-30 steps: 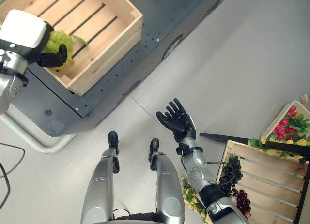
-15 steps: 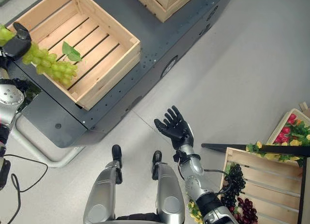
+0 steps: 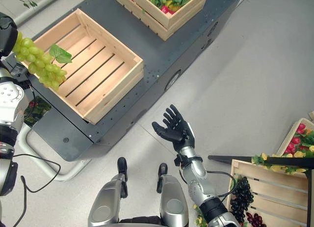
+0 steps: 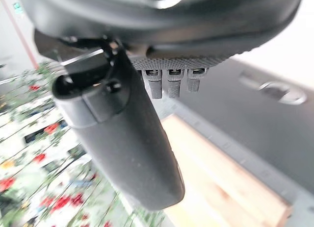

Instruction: Pick up the fruits from the basket on one side to the basket on the other side

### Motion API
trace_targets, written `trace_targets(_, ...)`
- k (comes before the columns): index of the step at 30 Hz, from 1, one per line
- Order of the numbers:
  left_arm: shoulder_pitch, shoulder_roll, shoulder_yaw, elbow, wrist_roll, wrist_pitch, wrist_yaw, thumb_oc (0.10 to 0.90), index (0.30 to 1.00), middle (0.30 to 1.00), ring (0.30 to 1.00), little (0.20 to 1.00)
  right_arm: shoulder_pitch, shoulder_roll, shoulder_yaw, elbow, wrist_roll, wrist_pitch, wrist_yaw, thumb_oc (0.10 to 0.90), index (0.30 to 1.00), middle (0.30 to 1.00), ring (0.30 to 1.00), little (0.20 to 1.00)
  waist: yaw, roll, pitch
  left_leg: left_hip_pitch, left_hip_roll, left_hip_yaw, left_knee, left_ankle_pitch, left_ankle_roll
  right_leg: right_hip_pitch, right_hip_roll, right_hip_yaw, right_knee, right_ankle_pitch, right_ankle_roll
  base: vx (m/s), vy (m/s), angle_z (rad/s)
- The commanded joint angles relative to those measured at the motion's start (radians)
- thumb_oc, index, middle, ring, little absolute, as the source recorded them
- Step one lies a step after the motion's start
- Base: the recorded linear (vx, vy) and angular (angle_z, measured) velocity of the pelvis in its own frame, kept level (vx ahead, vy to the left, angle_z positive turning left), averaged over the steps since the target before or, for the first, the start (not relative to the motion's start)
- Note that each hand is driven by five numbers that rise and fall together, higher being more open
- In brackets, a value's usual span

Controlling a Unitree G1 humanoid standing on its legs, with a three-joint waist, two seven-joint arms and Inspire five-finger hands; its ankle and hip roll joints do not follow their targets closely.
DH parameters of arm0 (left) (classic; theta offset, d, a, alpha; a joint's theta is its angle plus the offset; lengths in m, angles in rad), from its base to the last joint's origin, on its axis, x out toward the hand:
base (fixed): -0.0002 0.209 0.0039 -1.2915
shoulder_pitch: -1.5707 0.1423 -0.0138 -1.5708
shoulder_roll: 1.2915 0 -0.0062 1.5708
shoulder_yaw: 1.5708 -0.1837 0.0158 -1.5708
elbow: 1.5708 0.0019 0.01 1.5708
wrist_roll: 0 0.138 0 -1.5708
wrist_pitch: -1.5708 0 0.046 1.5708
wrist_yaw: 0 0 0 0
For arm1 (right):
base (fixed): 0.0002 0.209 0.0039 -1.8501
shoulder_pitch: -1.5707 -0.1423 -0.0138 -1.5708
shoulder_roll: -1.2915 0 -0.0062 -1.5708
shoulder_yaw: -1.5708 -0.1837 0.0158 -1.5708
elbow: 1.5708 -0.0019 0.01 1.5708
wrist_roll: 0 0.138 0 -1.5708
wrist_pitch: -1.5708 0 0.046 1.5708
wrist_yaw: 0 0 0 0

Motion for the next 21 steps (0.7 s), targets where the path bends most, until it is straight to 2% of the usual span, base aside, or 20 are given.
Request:
trace_targets(1,-0.026,0.023,0.046,-0.098,0.01,-0.178,-0.028,0.4,0.3,0.3,0.3,0.3,0.008,-0.047,-0.012,-0.113,-0.08,-0.095,0.094,0.8,0.9,0.9,0.9,0.9,-0.005,0.077,-0.214,0.101,-0.051,-0.004,0.054,-0.178,-0.004,0.071,-0.042,0.004,-0.119,0.087,0.011,0.15,-0.056,0.03)
trace_targets(6,0.008,-0.007,0.026,-0.149,0.023,-0.185,-0.128,0.4,0.3,0.3,0.3,0.3,0.01,-0.081,0.001,-0.159,-0.085,-0.082,0.157,0.8,0.9,0.9,0.9,0.9,0.001,0.091,-0.292,0.158,-0.048,-0.02,-0.017,-0.156,-0.02,0.147,-0.033,-0.004,-0.206,0.109,0.015,0.12,-0.074,0.06)
trace_targets(13,0.014,-0.023,-0.028,-0.226,0.024,-0.194,-0.269,0.4,0.3,0.3,0.3,0.3,-0.084,-0.112,0.014,-0.224,-0.056,-0.035,0.219,0.8,0.9,0.9,0.9,0.9,0.024,0.1,-0.354,0.2,-0.04,-0.05,-0.094,-0.121,-0.04,0.208,-0.024,-0.015,-0.295,0.146,0.022,0.05,-0.102,0.05)
trace_targets(15,0.007,-0.025,-0.045,-0.238,0.018,-0.192,-0.294,0.4,0.3,0.3,0.3,0.3,-0.109,-0.117,0.024,-0.237,-0.057,-0.013,0.218,0.8,0.9,0.9,0.9,0.9,0.028,0.101,-0.364,0.206,-0.038,-0.054,-0.109,-0.113,-0.044,0.219,-0.022,-0.019,-0.315,0.155,0.023,0.02,-0.085,0.13)
trace_targets(19,-0.046,-0.042,-0.106,-0.258,0.016,-0.192,-0.36,0.4,0.3,0.3,0.3,0.3,-0.239,-0.117,0.054,-0.253,0.003,0.084,0.212,0.8,0.9,0.9,0.9,0.9,0.05,0.105,-0.397,0.217,-0.028,-0.068,-0.155,-0.087,-0.059,0.252,-0.014,-0.039,-0.37,0.176,0.026,0.02,-0.108,0.03)
trace_targets(21,-0.068,-0.05,-0.125,-0.264,0.01,-0.19,-0.377,0.4,0.3,0.3,0.3,0.3,-0.276,-0.11,0.057,-0.253,0.03,0.113,0.204,0.8,0.9,0.9,0.9,0.9,0.057,0.104,-0.404,0.214,-0.026,-0.075,-0.159,-0.083,-0.062,0.257,-0.012,-0.046,-0.377,0.177,0.025,-0.01,-0.082,0.04)
